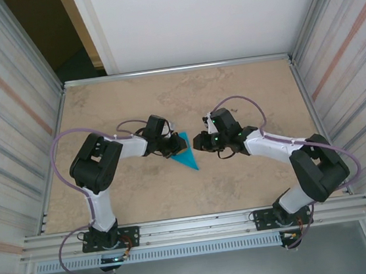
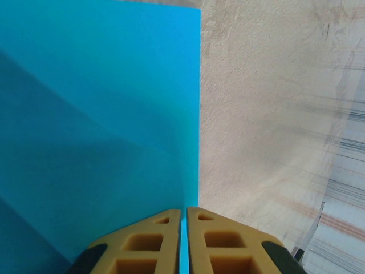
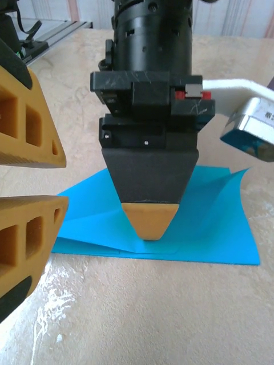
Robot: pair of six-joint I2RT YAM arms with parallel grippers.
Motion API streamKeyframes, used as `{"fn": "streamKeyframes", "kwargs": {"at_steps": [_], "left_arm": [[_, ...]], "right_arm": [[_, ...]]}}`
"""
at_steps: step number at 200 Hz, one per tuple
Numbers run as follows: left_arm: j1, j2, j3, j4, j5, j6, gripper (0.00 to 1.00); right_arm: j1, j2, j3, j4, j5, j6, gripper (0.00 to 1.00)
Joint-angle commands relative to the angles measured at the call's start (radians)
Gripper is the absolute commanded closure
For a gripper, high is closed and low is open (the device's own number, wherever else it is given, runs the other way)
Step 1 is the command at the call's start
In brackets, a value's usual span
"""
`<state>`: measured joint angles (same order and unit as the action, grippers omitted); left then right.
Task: Fold a paper plane with a square sheet of paper (pick it up from the middle)
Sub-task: Fourth fold the wing at the center of the table.
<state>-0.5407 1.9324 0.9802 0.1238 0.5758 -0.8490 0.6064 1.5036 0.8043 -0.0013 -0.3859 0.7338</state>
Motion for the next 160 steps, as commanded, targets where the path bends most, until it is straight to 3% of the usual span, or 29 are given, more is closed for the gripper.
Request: {"fn": "streamKeyframes", "kwargs": {"at_steps": [1,94,160], "left_arm": [[0.001,0.017,0.013,-0.008,0.006,0.024,0.89],[0.000,0.011,0.013,-0.003,0.021,0.036,0.89],[0.000,0.019,0.021,-0.005,0.022,0.037,0.89]], "right_arm": [[0.010,0.031,0.000,-0.006,-0.012,0.019,0.83],[0.078,0.222,0.073,-0.001,-0.079,0.007,0.85],[0.080,0.259,0.044,0.026,-0.097,0.022,0.86]]}}
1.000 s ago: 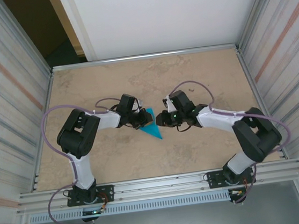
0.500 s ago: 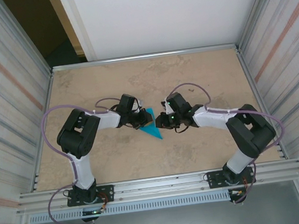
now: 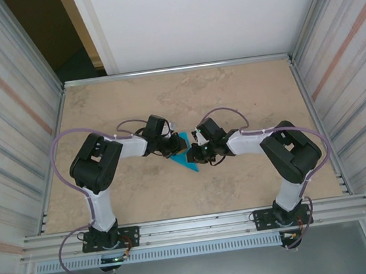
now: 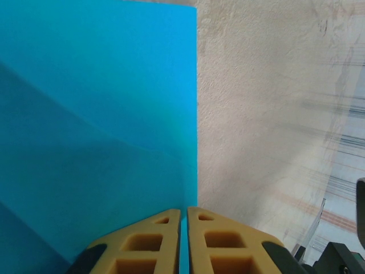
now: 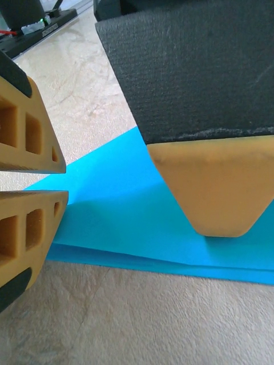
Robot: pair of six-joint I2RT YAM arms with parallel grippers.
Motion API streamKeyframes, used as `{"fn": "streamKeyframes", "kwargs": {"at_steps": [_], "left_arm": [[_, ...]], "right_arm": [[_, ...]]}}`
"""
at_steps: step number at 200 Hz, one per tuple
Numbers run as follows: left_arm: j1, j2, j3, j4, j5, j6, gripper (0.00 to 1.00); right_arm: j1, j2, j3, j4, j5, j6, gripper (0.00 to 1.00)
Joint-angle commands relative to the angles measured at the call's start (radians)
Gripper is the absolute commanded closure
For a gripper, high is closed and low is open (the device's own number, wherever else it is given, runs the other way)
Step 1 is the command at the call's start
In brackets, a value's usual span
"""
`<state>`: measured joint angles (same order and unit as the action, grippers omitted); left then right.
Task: Fold a paper plane with a square sheet of paper (pick it up from the middle)
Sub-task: Fourth fold the wing at the center of the table.
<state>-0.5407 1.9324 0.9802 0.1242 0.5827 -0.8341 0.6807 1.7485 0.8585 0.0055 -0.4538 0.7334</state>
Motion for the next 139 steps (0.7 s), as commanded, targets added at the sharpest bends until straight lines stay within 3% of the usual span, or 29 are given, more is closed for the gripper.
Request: {"fn": "streamKeyframes", "kwargs": {"at_steps": [1,139], "left_arm": [[0.000,0.019,0.021,-0.005,0.015,0.023,0.89],[0.001,0.042,0.029,-0.017,0.009,0.025,0.88]], "right_arm": [[0.006,0.014,-0.011,0.019,-0.029,0.022,0.86],[0.008,0.046,-0.052,0.042,-0.037,0.035,0.86]]}}
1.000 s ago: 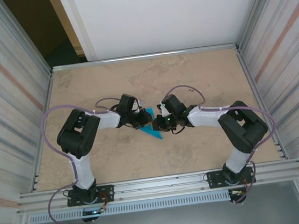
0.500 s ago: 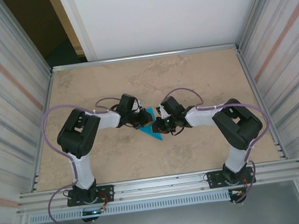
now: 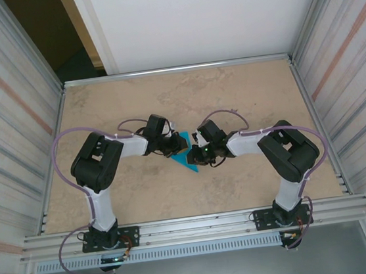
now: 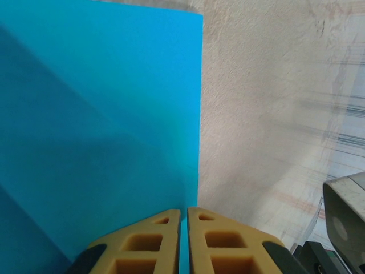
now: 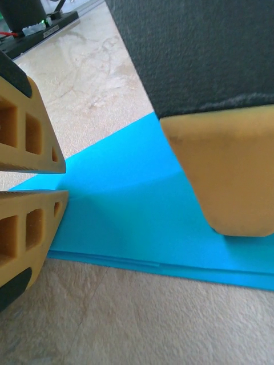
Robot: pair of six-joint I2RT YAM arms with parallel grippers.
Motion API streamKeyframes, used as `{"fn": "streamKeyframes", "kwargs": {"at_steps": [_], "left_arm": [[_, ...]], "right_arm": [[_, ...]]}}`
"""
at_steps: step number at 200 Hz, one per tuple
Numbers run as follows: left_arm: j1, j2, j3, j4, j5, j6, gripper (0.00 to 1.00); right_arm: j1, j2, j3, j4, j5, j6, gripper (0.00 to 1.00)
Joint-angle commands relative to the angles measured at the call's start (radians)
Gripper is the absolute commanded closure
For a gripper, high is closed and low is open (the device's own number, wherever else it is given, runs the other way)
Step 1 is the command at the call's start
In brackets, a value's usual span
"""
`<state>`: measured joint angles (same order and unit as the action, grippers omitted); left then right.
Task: Fold a paper plane with a square sheet of paper (pick it up from the middle)
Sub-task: Fourth fold the wing at the center of the table.
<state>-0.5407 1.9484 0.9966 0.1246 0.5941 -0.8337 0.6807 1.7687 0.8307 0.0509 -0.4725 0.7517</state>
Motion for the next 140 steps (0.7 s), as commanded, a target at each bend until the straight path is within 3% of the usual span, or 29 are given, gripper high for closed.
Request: {"fn": "streamKeyframes", "kwargs": {"at_steps": [1,74,140], "left_arm": [[0.001,0.026,0.014,-0.018,-0.003,0.024,0.88],[0.003,0.030,-0.002,-0.042,-0.039,0.028,0.89],[0.008,0.020,-0.012,-0.034,-0.025,0.032,0.89]], "right_arm": [[0.009,0.026,-0.025,-0.003,-0.018,0.017,0.86],[0.018,0.013,-0.058,0.023,-0.049,0.041,0.86],[0.014,-0.102,-0.126,0.055,-0.050,0.077,0.84]]}}
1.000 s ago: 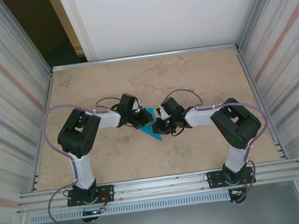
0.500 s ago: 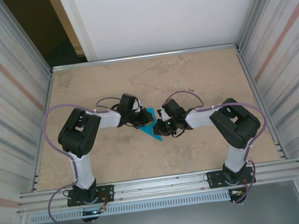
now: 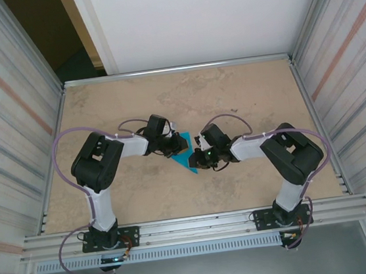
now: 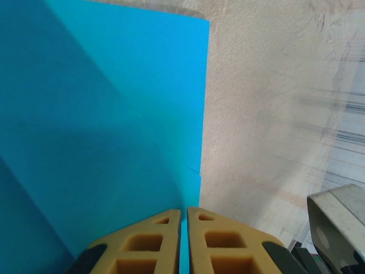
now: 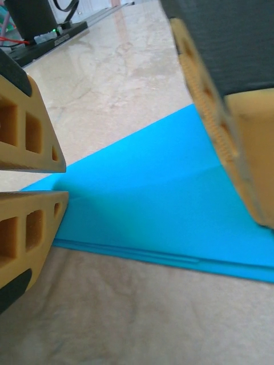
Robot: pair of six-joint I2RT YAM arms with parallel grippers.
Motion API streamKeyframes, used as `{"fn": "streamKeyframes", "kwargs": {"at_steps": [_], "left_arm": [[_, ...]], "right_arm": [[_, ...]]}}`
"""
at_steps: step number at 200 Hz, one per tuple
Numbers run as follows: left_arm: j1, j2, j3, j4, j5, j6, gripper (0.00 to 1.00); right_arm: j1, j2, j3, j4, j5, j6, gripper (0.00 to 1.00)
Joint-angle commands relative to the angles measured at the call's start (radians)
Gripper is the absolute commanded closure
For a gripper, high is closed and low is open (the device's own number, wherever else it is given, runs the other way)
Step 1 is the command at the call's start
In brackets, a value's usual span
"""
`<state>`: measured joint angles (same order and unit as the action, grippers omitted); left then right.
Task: Fold a paper plane with a square sheet of paper (pick it up from the middle)
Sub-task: Fourth fold the wing at the center of the table.
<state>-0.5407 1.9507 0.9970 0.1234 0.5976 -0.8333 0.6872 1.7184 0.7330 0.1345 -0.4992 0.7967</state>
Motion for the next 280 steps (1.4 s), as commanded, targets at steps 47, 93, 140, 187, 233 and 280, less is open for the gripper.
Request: {"fn": "streamKeyframes", "kwargs": {"at_steps": [47,93,140,187,233,280], "left_arm": [[0.009,0.006,-0.012,-0.028,-0.022,0.029,0.88],[0.010,0.010,-0.013,-0.028,-0.022,0.027,0.89],[0.010,0.019,-0.005,-0.044,-0.030,0.028,0.88],[0.010,0.027,0.000,-0.053,-0.034,0.031,0.88],[0.009,0.031,0.005,-0.051,-0.029,0.030,0.88],[0.010,0.030,0.004,-0.050,-0.025,0.030,0.88]], "right_arm": [[0.010,-0.024,-0.034,-0.024,-0.030,0.036,0.84],[0.023,0.008,-0.038,-0.037,-0.013,0.032,0.85],[0.023,0.015,-0.029,-0.060,0.000,0.025,0.85],[0.030,-0.079,-0.028,-0.108,-0.008,0.000,0.85],[0.033,-0.054,-0.048,-0.122,0.021,-0.002,0.86],[0.033,-0.027,-0.041,-0.118,0.017,0.001,0.86]]}}
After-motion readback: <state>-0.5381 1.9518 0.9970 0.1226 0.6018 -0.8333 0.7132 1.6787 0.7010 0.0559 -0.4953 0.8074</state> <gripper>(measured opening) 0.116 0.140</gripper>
